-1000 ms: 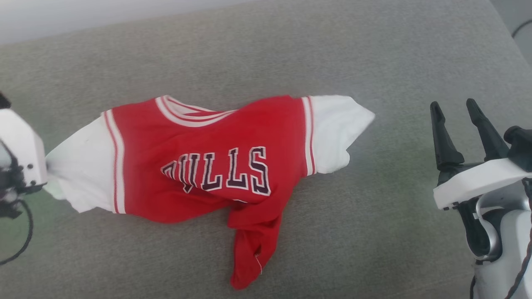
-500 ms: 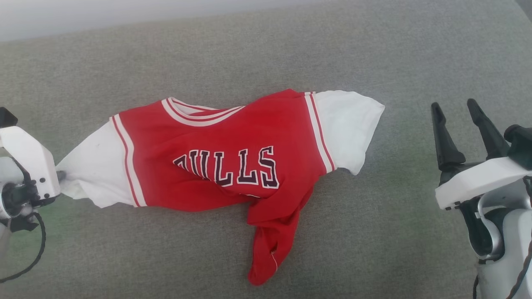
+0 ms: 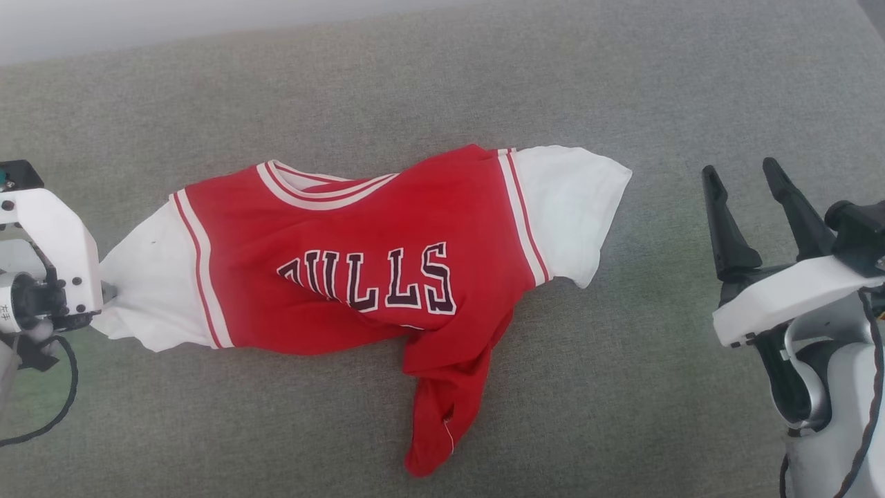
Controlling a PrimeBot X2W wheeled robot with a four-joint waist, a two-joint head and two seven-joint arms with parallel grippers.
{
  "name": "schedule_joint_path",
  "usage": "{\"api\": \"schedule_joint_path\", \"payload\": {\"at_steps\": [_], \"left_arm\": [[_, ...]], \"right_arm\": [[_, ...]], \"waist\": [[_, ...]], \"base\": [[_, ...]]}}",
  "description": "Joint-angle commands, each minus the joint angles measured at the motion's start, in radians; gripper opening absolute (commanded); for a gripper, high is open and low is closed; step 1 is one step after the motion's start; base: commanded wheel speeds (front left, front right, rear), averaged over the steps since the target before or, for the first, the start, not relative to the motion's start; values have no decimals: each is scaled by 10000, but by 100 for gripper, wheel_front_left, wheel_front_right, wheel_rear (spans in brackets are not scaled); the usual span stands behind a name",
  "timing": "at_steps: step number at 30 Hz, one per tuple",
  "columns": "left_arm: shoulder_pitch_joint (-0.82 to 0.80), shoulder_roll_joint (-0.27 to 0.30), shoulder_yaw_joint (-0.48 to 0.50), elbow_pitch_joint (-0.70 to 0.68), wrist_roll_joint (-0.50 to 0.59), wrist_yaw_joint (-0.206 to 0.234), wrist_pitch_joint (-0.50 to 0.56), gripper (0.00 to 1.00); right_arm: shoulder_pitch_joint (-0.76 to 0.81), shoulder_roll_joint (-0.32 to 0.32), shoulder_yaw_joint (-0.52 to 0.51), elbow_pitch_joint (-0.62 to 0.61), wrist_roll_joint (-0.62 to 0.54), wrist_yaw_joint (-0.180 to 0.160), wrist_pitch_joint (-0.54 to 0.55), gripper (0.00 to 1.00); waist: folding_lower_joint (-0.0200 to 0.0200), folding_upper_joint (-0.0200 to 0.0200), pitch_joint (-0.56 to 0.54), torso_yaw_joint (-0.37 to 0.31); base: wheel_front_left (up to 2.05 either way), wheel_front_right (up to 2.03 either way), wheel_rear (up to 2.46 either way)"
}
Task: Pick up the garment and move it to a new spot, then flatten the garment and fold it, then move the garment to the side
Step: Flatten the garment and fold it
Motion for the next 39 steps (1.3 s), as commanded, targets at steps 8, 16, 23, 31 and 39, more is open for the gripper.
{"api": "schedule_joint_path", "payload": {"at_steps": [8, 16, 23, 31, 39], "left_arm": [[290, -565, -150, 261, -242, -140, 93, 0], [-266, -1100, -409, 156, -59, -428, -256, 0], [-819, -1611, -613, 221, 62, -674, -584, 0], [-1182, -2186, -699, 742, -8, -974, -1055, 0], [-1693, -2276, -555, 1321, -74, -1007, -1359, 0]], "right_arm": [[-497, -110, 212, 417, 521, 0, 1030, 100], [-1937, -700, 534, 1739, 937, 0, 3122, 100], [-3164, -1095, 976, 3451, 1056, 0, 5214, 100], [-3506, -902, 1644, 5648, 1424, 3, 8196, 14], [-4302, -1230, 1542, 5380, 1897, 2, 8636, 0]], "waist": [[0, -1, 271, 105], [0, -1, 698, 783], [0, -1, 1092, 1431], [0, -1, 1310, 1826], [0, -1, 983, 1912]], "base": [[0, 0, 0], [0, 0, 0], [0, 0, 0], [0, 0, 0], [0, 0, 0]]}}
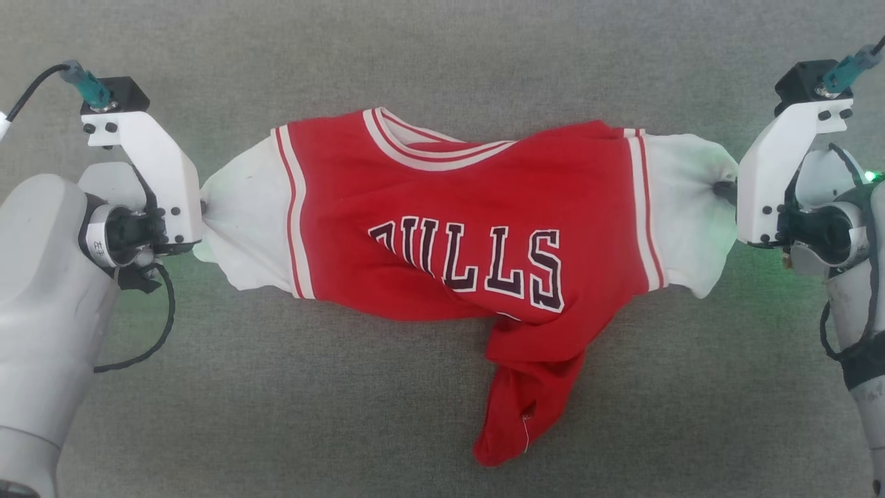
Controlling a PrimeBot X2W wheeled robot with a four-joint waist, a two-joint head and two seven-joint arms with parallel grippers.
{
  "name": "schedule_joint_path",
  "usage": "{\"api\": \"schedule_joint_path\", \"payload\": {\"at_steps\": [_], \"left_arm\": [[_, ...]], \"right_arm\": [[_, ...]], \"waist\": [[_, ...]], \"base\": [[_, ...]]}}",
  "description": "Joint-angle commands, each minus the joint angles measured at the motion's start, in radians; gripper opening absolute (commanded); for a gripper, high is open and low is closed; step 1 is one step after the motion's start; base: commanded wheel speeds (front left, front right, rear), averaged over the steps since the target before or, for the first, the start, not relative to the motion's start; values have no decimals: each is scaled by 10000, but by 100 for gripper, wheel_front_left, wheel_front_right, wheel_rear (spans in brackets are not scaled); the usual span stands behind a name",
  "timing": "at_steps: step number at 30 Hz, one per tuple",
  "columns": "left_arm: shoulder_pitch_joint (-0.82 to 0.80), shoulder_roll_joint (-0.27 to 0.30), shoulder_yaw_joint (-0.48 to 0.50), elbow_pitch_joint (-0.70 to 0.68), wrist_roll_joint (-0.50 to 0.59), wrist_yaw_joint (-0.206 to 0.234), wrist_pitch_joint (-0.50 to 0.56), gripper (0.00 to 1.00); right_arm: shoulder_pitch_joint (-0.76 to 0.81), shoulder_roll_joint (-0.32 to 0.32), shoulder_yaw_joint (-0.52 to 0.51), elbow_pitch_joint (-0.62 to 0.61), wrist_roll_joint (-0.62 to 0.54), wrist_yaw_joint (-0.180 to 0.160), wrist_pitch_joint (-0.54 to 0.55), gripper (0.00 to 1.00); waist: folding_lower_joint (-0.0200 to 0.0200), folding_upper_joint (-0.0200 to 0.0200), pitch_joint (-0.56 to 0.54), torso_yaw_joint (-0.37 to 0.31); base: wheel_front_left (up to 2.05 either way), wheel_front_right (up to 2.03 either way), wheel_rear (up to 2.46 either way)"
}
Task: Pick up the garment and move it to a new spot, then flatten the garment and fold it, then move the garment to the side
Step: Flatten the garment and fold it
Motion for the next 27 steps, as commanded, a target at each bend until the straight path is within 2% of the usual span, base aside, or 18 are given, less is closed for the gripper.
{"api": "schedule_joint_path", "payload": {"at_steps": [1, 7, 15, 21, 27], "left_arm": [[30, -159, -96, 173, 21, -19, -77, 0], [-873, 17, -127, -9, 328, -107, -383, 0], [-2098, 214, -134, -345, 732, -321, -838, 0], [-2877, 449, -68, -525, 895, -399, -1183, 0], [-3443, 639, -47, -708, 1037, -388, -1188, 0]], "right_arm": [[273, 200, 155, 195, 124, 4, 145, 0], [-523, -253, 243, -684, 400, 2, -464, 0], [-1663, -556, 917, -1102, 790, 2, -1791, 0], [-2744, -625, 1549, -849, 1180, 2, -2972, 0], [-3673, -638, 2050, -541, 1627, 2, -3470, 0]], "waist": [[0, 0, -175, -7], [0, 0, -1040, -67], [0, 0, -2442, -357], [0, 0, -3283, -601], [0, 0, -3748, -763]], "base": [[0, 0, 0], [0, 0, 0], [0, 0, 0], [0, 0, 0], [0, 0, 0]]}}
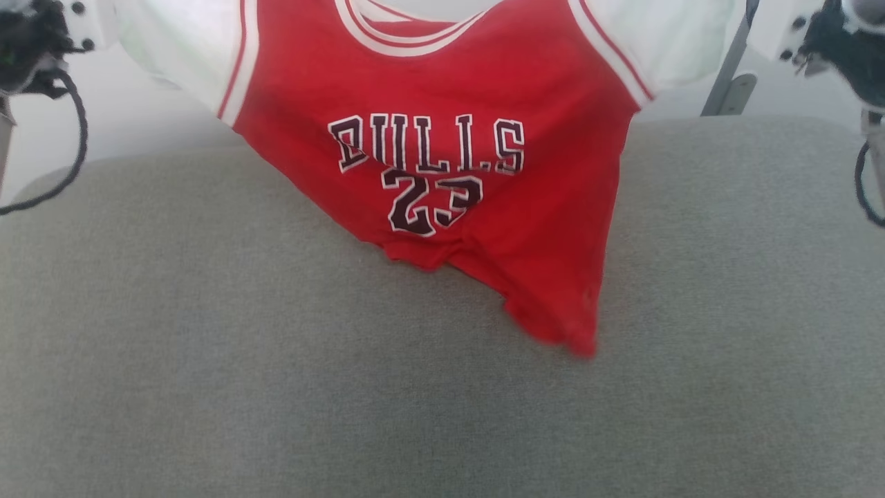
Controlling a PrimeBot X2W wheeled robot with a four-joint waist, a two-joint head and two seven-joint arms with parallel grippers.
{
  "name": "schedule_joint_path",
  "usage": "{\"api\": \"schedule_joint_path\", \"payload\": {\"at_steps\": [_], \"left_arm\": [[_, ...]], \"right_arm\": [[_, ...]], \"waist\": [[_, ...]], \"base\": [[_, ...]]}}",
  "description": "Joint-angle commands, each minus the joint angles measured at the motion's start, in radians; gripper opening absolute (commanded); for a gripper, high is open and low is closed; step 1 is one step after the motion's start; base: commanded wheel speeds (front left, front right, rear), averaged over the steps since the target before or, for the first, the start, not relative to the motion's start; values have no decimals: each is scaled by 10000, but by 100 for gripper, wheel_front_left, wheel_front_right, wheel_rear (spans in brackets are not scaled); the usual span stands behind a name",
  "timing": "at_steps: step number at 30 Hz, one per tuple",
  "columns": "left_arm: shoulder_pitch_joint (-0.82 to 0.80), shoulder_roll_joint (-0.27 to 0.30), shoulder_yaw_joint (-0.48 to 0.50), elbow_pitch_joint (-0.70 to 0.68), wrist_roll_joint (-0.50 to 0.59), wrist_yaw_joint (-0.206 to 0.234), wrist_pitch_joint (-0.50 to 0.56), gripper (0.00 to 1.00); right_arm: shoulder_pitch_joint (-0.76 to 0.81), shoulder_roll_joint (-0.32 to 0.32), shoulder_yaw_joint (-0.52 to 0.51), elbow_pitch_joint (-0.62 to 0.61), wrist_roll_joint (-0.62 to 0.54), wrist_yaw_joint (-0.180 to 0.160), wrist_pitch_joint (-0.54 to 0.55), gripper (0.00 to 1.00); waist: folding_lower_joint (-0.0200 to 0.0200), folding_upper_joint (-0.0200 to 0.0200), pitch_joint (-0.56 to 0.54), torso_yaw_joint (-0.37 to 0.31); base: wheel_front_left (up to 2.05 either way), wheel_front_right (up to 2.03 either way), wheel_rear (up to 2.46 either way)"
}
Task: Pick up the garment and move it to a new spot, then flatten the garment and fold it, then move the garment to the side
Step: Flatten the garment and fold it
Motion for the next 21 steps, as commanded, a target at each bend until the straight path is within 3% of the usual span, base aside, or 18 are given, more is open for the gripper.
{"api": "schedule_joint_path", "payload": {"at_steps": [1, 11, 21], "left_arm": [[-114, 29, -13, -36, 71, -64, -53, 0], [-729, 31, -6, 4, 413, -86, -960, 0], [-2396, -436, 2, 891, 1006, -250, -2903, 0]], "right_arm": [[-239, -42, 100, 83, 30, 0, -96, 0], [-1418, -271, 945, 1096, -382, 0, -1407, 0], [-3131, 92, 794, 3053, -1924, -1, -4531, 0]], "waist": [[0, 0, -143, -101], [0, 0, 373, -225], [0, 0, 2228, -246]], "base": [[0, 0, 0], [0, 0, 0], [0, 0, 0]]}}
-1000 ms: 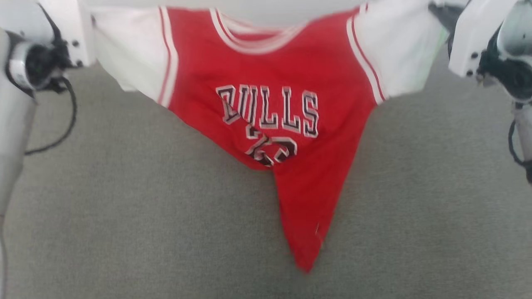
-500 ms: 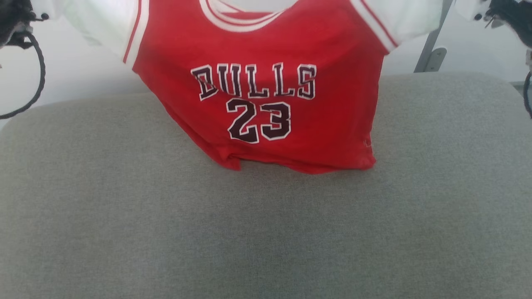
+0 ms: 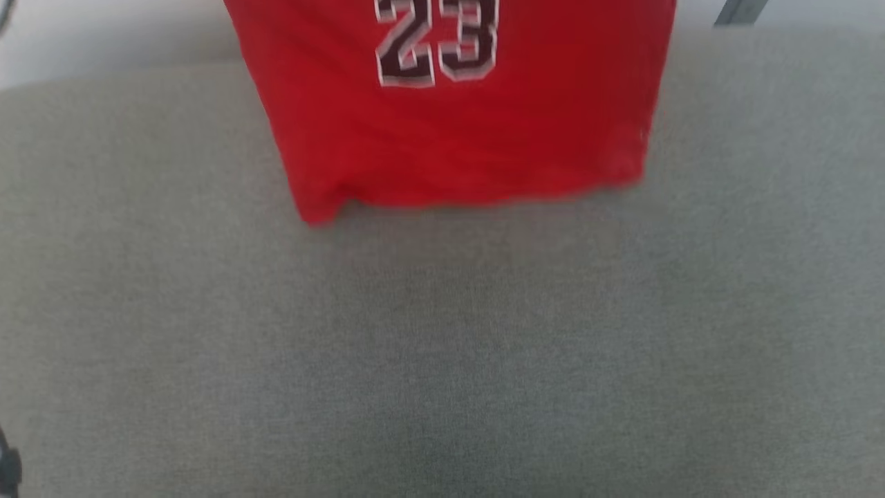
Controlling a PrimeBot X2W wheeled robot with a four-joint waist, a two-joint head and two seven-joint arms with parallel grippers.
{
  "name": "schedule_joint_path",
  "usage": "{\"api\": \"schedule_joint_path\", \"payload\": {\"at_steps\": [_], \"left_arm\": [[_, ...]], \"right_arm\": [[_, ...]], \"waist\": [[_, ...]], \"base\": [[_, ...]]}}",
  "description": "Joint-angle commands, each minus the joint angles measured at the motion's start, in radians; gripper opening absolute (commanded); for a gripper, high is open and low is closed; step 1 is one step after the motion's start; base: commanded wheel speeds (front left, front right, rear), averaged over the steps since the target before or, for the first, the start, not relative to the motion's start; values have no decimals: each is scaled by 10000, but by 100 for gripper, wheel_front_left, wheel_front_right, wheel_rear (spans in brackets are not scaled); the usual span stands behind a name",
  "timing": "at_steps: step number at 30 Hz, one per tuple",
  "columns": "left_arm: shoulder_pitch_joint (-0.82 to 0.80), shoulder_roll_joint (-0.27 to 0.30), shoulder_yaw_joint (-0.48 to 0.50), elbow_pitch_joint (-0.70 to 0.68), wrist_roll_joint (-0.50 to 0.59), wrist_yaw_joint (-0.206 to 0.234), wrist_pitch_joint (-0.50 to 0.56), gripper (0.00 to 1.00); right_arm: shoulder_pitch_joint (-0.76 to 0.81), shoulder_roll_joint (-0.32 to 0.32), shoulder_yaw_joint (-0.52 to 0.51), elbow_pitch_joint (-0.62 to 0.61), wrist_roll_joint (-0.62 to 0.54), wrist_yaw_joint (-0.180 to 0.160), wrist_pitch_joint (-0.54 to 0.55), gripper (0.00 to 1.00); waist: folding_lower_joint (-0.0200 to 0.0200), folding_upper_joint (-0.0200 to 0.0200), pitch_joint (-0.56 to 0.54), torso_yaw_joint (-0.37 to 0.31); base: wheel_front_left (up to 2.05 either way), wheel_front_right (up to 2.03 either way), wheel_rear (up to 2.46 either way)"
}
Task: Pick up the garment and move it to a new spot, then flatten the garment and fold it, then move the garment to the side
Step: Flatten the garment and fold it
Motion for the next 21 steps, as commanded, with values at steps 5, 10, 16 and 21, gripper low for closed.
{"api": "schedule_joint_path", "payload": {"at_steps": [5, 10, 16, 21], "left_arm": [[-1487, -206, -5, 551, 669, -83, -1808, 0], [-2467, -529, -64, 1135, 1209, -187, -4320, 0], [-1865, -879, -253, 2343, 1133, -626, -5234, 0], [-802, -1066, -465, 3301, 742, -1086, -4599, 0]], "right_arm": [[-1241, 229, -245, 1124, -1195, -3, -2079, 0], [-2278, 310, -776, 2134, -2883, -3, -3727, 0], [-1686, 715, -592, 3077, -3370, -3, -3870, 0], [-717, 1176, -158, 3813, -2219, -3, -3215, 0]], "waist": [[0, 0, 1496, 25], [0, 0, 2254, 215], [0, 0, 2387, 425], [0, 0, 2139, 582]], "base": [[0, 0, 0], [0, 0, 0], [0, 0, 0], [0, 0, 0]]}}
